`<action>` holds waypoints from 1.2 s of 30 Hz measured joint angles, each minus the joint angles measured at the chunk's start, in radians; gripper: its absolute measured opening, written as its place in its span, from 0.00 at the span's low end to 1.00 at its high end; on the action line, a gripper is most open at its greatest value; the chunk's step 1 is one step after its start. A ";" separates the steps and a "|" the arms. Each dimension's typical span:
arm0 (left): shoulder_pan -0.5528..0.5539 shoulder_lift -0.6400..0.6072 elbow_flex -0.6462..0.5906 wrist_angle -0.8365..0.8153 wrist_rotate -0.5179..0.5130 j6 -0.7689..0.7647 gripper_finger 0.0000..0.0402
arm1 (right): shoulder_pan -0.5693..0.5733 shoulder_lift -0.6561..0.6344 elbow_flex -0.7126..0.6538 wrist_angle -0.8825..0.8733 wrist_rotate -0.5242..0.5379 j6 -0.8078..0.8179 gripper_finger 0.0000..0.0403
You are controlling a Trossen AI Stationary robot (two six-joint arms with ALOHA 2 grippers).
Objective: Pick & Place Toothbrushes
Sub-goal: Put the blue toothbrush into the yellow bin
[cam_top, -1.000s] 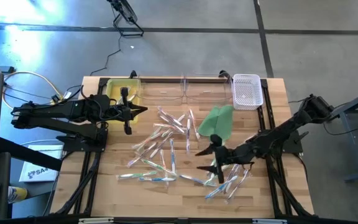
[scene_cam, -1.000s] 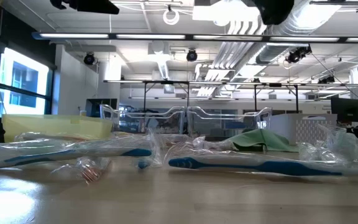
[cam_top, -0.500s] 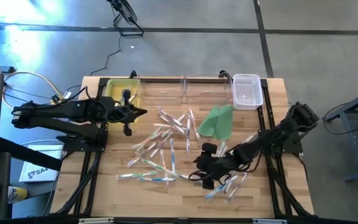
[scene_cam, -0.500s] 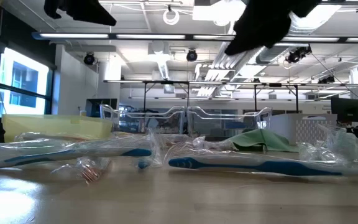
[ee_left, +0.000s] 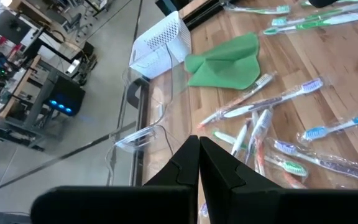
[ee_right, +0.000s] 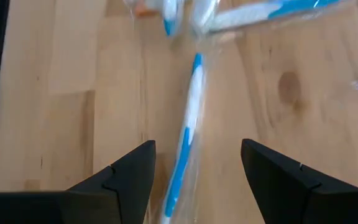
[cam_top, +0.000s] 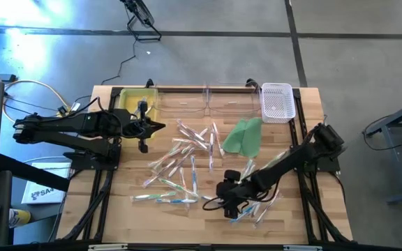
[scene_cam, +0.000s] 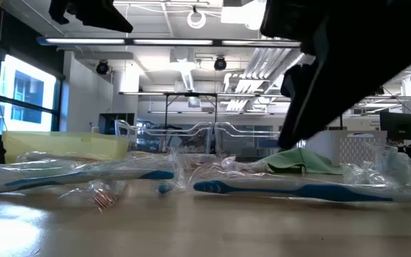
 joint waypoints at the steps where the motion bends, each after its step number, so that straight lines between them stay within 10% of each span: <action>1: 0.000 0.000 0.000 0.002 0.000 0.000 0.02 | 0.000 0.008 0.000 0.001 -0.002 0.013 0.57; 28: 0.000 0.000 0.000 -0.022 0.002 0.000 0.02 | 0.053 0.082 0.001 -0.071 0.029 0.095 0.56; 36: 0.000 0.000 0.000 -0.022 0.000 0.000 0.02 | 0.050 0.084 -0.002 -0.072 0.051 0.101 0.32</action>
